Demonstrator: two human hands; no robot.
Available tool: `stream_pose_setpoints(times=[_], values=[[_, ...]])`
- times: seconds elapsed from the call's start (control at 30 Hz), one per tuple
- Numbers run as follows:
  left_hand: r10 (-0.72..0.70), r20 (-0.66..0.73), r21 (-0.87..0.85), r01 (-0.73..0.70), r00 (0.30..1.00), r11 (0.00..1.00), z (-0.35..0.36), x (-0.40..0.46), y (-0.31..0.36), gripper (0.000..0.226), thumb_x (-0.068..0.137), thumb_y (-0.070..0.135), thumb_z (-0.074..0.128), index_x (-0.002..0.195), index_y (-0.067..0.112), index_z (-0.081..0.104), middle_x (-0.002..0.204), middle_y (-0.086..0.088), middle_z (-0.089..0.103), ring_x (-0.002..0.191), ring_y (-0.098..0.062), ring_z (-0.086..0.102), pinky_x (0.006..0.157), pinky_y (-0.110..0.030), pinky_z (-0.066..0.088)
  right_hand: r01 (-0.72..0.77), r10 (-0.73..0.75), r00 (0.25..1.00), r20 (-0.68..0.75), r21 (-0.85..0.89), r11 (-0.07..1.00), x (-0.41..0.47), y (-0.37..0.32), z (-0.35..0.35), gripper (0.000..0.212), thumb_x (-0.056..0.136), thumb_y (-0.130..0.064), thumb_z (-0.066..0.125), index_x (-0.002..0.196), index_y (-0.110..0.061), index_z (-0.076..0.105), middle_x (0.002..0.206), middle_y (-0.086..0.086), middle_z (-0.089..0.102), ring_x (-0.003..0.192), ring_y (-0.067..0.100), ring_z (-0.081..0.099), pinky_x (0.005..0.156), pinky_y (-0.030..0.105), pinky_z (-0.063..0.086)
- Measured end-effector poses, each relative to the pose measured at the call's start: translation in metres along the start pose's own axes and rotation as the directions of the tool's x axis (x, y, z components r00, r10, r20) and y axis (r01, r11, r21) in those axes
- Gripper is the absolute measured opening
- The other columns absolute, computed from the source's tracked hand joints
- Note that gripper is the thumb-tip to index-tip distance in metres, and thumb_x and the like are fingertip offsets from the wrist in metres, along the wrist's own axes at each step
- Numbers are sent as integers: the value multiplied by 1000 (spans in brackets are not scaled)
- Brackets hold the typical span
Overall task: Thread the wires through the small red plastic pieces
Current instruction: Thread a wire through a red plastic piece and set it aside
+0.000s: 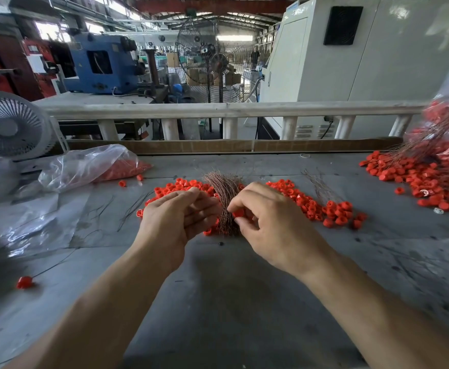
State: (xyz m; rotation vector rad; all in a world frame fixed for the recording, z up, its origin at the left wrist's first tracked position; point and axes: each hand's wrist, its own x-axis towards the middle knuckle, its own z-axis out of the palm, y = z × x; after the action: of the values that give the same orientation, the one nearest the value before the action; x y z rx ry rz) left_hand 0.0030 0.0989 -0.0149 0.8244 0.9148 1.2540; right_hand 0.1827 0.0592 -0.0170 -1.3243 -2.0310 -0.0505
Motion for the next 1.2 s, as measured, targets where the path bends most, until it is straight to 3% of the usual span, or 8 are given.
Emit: stream_pose_setpoints(times=[0.37,0.6,0.73,0.87,0.97,1.2], values=[[57,-72,96,-50,996,994,-5,4,1,15,100,7,57,92,-1,67,88,-25,76,75,-33,77,66,-38,65,-33,33,999,-3,-7,999,0,8,-2,13,89,-11,72,97,-21,69,95,-13,60,80,1,46,74,23,47],[57,-6,103,-56,998,993,-6,5,3,28,101,28,62,102,1,70,90,-19,77,77,-29,75,67,-34,64,-140,138,985,-106,-7,990,1,22,-4,11,88,-21,75,96,-25,70,87,-18,58,77,0,52,72,18,46],[101,-5,194,-98,995,976,-3,4,1,18,100,16,62,104,0,71,86,-18,76,67,-24,72,63,-32,62,-386,363,901,-238,-55,921,3,50,-16,7,88,-24,76,93,-26,71,91,-12,68,84,13,64,74,27,49],[141,0,253,-137,990,958,0,1,-1,13,100,10,60,98,3,72,77,-12,76,60,-21,69,58,-30,59,-651,601,754,-265,-183,736,-1,80,-38,8,89,-28,73,97,-26,72,100,-1,75,96,29,69,82,37,55],[161,12,291,-157,987,944,1,0,-2,13,100,11,61,98,3,71,75,-10,75,58,-19,68,56,-28,58,-724,662,685,-304,-185,665,-5,92,-53,9,89,-26,71,97,-24,74,101,5,76,96,33,70,85,40,56],[170,18,332,-166,985,929,2,0,-3,14,101,11,60,99,3,72,77,-11,76,58,-18,68,53,-26,57,-797,734,604,-310,-219,562,-10,108,-68,14,88,-21,68,98,-24,77,109,8,75,105,36,66,92,42,53]])
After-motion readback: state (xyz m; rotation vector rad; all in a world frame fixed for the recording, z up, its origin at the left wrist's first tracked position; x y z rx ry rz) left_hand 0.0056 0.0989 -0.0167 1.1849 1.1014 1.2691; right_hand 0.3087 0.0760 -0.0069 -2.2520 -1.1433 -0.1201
